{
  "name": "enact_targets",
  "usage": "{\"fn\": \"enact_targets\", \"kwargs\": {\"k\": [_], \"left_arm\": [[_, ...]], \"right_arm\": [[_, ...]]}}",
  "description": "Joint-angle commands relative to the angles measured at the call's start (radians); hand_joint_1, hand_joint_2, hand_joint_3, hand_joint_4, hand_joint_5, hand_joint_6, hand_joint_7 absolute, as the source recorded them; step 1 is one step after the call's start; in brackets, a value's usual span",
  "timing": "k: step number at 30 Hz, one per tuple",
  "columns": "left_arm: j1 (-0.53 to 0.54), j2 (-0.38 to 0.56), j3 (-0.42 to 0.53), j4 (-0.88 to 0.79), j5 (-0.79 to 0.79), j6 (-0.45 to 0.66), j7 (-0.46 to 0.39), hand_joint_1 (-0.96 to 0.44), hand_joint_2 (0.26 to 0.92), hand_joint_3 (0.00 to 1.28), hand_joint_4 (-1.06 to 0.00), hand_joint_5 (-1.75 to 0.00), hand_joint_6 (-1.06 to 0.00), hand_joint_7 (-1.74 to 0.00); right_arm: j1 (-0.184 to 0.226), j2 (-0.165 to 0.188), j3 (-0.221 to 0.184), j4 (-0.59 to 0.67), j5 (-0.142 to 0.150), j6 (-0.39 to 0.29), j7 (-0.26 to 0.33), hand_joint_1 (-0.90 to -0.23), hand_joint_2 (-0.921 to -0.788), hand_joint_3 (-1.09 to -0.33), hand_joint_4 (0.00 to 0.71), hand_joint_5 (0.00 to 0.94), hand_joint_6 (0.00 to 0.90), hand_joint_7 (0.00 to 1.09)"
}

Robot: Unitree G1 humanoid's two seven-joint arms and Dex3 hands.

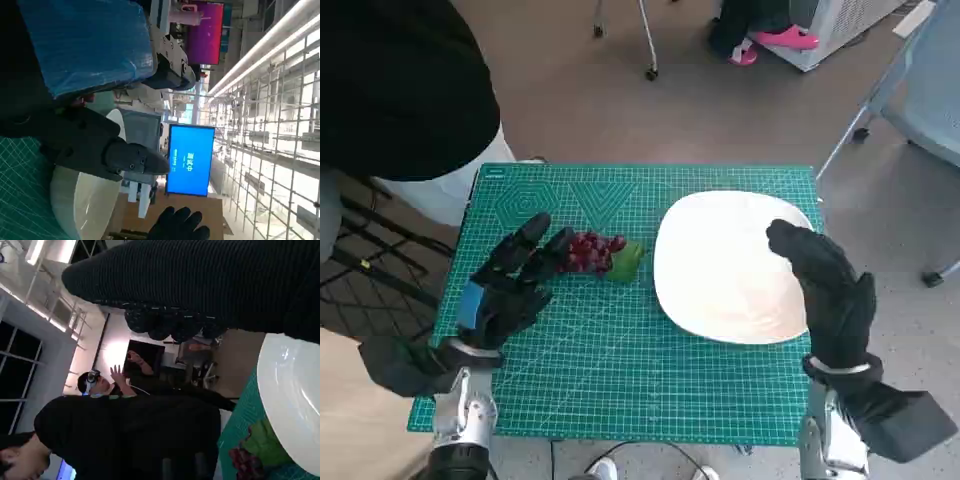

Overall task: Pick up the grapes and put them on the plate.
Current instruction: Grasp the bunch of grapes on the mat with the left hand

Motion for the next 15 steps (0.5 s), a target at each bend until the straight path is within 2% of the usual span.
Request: {"fn": "enact_targets", "kwargs": {"k": [1, 15], "left_arm": [[0.014, 0.005, -0.003, -0.005, 0.01, -0.002, 0.0, -0.33, 0.921, 0.1, -0.41, 0.0, -0.53, 0.0], [0.013, 0.001, -0.005, 0.007, 0.017, -0.004, 0.006, -0.34, 0.921, 0.1, -0.41, 0.0, -0.54, -0.01]], "right_arm": [[0.017, -0.004, -0.005, 0.007, 0.01, 0.018, 0.01, -0.61, -0.921, -0.868, 0.494, 0.0, 0.131, 0.5], [0.019, -0.011, -0.008, -0.001, 0.015, 0.026, 0.017, -0.611, -0.921, -0.869, 0.493, 0.0, 0.129, 0.51]]}}
